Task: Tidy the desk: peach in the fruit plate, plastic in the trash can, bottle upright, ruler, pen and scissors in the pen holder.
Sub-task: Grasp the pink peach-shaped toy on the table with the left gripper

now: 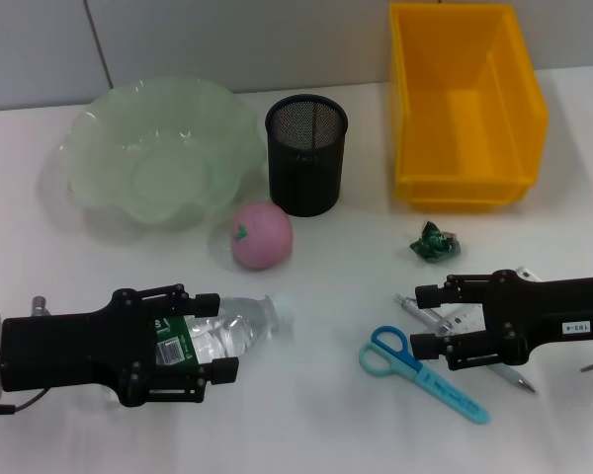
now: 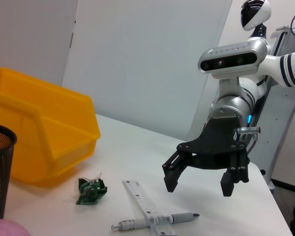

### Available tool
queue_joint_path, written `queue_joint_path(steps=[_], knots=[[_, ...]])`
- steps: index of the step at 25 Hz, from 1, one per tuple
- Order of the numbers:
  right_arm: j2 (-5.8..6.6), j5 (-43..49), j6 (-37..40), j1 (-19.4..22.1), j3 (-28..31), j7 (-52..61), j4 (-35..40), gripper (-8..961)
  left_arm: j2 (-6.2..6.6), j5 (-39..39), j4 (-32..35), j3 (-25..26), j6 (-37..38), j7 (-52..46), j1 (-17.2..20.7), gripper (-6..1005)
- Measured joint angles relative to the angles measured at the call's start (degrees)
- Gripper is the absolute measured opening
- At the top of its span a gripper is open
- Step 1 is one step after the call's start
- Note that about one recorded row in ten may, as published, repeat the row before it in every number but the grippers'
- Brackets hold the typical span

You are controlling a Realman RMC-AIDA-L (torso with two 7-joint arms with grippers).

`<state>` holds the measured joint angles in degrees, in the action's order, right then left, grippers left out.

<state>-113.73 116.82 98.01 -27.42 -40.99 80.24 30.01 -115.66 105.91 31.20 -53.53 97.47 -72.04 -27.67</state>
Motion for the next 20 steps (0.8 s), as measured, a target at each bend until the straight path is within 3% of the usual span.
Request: queue_joint_path(steps=[20], knots=[[-0.01, 0.7, 0.16, 0.09, -0.05, 0.01, -0.29, 817, -0.01, 0.61, 0.61, 0.0, 0.63, -0.11, -0.37, 833]])
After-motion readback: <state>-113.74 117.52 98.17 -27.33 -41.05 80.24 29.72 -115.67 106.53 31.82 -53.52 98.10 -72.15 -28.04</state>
